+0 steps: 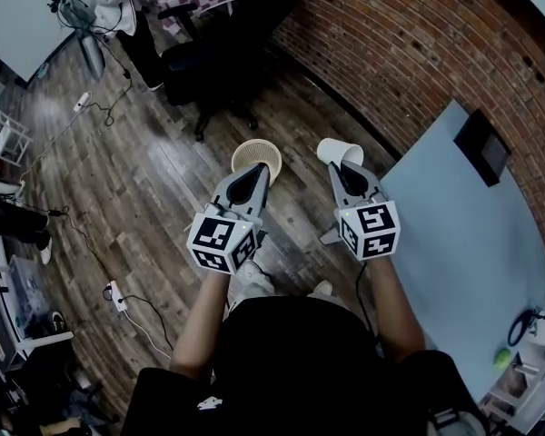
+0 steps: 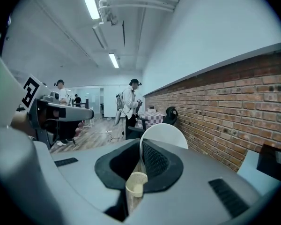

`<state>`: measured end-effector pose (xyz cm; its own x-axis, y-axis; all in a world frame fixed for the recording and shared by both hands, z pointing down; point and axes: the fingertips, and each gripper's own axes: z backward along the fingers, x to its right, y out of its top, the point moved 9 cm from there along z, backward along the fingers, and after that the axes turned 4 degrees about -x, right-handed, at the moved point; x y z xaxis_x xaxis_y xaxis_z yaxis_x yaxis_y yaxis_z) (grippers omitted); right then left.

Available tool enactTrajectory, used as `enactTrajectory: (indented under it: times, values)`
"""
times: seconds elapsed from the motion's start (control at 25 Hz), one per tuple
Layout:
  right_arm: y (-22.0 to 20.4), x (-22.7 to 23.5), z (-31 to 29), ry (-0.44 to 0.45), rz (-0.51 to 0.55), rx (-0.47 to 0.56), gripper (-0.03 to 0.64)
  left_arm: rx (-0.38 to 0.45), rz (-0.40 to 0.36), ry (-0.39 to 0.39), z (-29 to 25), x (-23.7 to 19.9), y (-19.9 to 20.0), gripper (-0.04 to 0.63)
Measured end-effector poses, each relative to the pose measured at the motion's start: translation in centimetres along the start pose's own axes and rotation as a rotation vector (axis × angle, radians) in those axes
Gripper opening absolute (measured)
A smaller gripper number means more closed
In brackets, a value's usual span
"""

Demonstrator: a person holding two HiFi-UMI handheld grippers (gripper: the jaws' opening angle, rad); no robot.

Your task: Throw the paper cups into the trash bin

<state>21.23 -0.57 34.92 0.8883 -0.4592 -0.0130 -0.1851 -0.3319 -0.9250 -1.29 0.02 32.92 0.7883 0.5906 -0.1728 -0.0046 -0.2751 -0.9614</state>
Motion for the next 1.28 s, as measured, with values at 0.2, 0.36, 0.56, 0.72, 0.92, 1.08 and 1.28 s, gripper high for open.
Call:
enactTrajectory:
  times: [0.2,0.36,0.56,0.72,0.92,1.08,1.28]
  values:
    - [1.9,-1.9,-3.1,-0.034,0.016,0.033,0.02,0.005,-0.014,0.02,0.8,-4.4,0.4,0.009]
    - [3.8,-4.3,-5.7,-0.046,0.01,0.046,0.02,0.006,-0.002,0.027,2.2,-8.5,0.7,0.009]
    - [5.6,-7.2,-8.5,-0.059,0.02,0.051,0.02,0.008,0.009,0.031,3.7,-13.2,1.0,0.008]
    - [6.4,-9.0,-10.2,-0.062,0.025,0.053,0.02,0.011,0.016,0.03,4.7,-15.9,0.8,0.009]
    - [7.0,-10.9,-12.1,-0.065,0.023,0.056,0.02,0.009,0.023,0.037,5.9,-18.9,0.4,0.008]
    - [7.2,-11.9,-13.4,-0.058,0.025,0.044,0.02,0.006,0.037,0.044,6.4,-20.6,0.1,0.009]
    - [7.6,-12.4,-14.5,-0.05,0.019,0.048,0.02,0.009,0.042,0.044,6.5,-21.6,0.1,0.009]
